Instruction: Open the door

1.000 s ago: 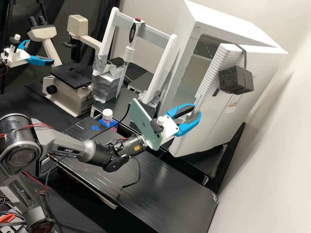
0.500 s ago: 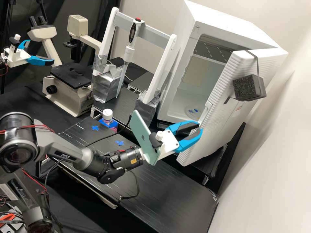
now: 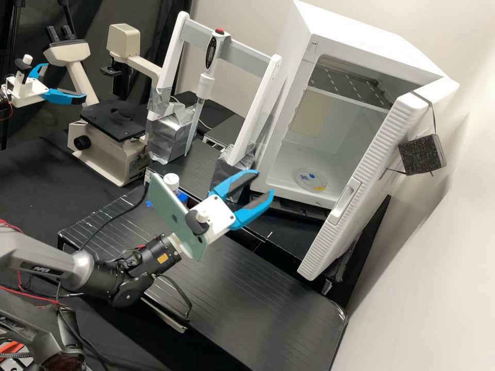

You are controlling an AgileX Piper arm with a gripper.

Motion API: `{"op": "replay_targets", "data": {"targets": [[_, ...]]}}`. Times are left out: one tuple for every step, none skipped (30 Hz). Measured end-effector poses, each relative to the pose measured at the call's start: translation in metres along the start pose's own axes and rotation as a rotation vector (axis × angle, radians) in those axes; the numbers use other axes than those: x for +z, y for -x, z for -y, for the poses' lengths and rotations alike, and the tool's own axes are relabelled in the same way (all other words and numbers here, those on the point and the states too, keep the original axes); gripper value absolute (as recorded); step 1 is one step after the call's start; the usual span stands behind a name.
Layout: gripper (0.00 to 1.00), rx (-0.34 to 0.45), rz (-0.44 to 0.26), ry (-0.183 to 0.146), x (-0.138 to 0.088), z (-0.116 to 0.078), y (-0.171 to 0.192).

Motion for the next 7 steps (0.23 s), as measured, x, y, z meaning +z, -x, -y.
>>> {"op": "replay_targets", "data": {"targets": [[1.00,-0.022,-0.013,-0.016,-0.002,0.004,0.002],[1.00,-0.046,-0.025,-0.029,-0.005,0.008,0.005],[1.00,-0.066,-0.031,-0.039,-0.006,0.012,0.007],[1.00,-0.088,-0.041,-0.049,-0.007,0.016,0.010],[1.00,-0.111,-0.050,-0.061,-0.009,0.020,0.011],[1.00,-0.129,-0.052,-0.071,-0.009,0.023,0.013],[1.00,-0.145,-0.056,-0.080,-0.010,0.026,0.014]]}}
